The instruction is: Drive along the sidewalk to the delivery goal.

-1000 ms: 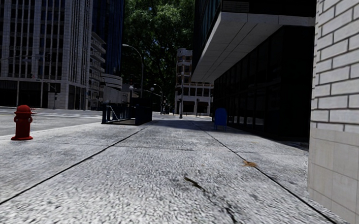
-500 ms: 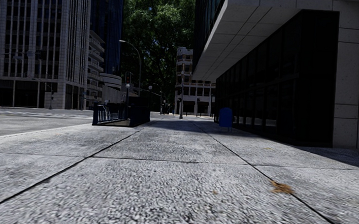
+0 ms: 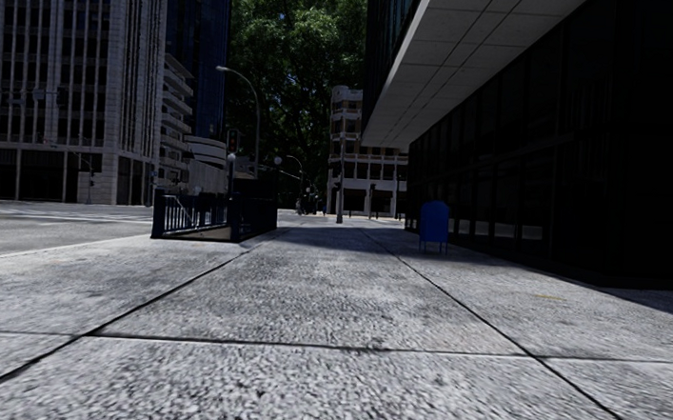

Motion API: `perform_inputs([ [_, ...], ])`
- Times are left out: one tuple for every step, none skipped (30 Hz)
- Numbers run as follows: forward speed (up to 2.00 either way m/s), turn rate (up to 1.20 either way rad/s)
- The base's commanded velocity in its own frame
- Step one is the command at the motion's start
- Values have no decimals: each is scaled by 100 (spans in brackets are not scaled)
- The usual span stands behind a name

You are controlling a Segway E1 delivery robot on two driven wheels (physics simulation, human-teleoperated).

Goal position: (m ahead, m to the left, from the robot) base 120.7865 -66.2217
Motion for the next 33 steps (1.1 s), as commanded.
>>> perform_inputs([
  [200, 0],
  [200, 0],
  [200, 0],
  [200, 0],
  [200, 0],
  [200, 0],
  [200, 0],
  [200, 0],
  [200, 0],
  [200, 0],
  [200, 0],
  [200, 0],
  [200, 0],
  [200, 0],
  [200, 0],
  [200, 0],
  [200, 0],
  [200, 0],
  [200, 0],
  [200, 0],
  [200, 0],
  [200, 0],
  [200, 0],
  [200, 0],
  [200, 0],
  [200, 0],
  [200, 0],
  [200, 0],
  [200, 0],
  [200, 0],
  [200, 0],
  [200, 0],
  [200, 0],
])
